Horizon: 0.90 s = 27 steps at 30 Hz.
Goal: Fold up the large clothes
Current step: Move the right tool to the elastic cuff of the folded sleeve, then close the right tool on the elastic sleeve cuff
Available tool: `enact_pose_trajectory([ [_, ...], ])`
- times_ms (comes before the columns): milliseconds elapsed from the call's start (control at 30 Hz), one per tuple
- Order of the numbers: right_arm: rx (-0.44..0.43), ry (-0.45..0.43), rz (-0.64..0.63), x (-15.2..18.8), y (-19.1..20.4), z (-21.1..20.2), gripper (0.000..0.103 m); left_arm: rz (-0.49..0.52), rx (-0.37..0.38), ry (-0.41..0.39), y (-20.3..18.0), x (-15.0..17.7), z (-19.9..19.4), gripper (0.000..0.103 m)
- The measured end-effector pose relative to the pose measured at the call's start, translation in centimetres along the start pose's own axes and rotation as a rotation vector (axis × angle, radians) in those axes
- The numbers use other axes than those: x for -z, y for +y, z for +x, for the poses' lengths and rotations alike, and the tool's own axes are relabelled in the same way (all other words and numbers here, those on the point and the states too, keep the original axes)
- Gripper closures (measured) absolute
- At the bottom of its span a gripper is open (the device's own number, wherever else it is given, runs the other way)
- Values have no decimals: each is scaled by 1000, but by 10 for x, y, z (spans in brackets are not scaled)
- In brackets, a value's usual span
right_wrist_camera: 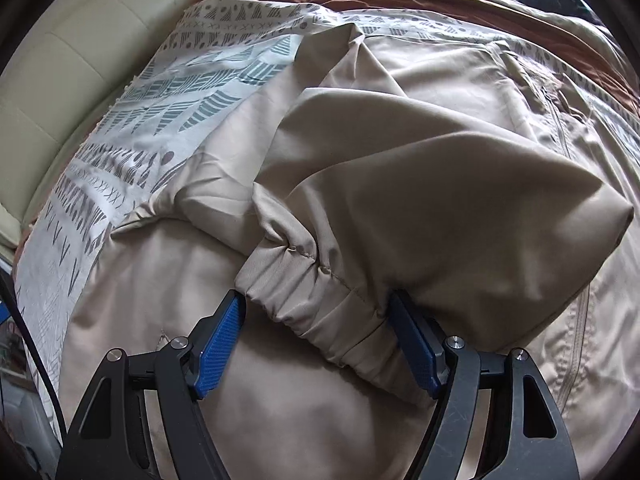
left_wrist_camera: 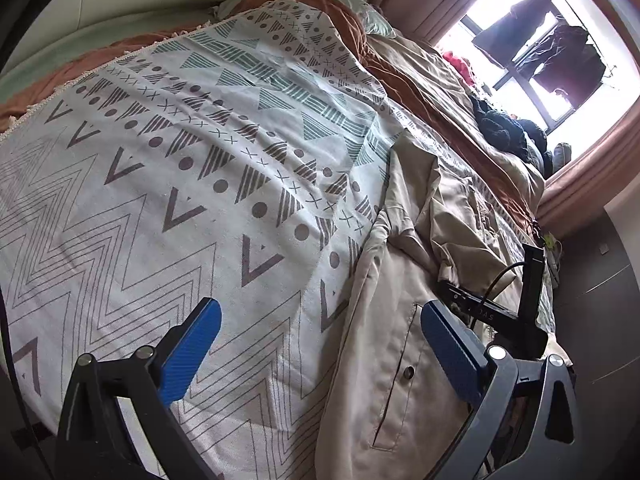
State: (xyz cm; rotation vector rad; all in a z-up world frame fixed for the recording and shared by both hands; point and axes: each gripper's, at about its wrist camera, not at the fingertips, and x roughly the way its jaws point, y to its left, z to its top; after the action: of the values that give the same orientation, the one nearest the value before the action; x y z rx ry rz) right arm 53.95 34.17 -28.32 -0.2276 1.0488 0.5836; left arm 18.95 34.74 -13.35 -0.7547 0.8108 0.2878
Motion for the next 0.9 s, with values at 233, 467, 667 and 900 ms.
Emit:
enact_pose_trajectory([
  [233,-142,-83,101,-4,-43,-48,97,17,30,3,-20,-4,16,1],
  [467,-217,-218,178,-6,-86,-115,97,67,55,25,-58,-11,38,1],
  [667,-274,-300,270,5,-130,-153,97,103,46,53,-82,-15,59,1],
  [900,-178,-426,451,40,-201,-194,96,139,20,83,-98,-17,79,1],
])
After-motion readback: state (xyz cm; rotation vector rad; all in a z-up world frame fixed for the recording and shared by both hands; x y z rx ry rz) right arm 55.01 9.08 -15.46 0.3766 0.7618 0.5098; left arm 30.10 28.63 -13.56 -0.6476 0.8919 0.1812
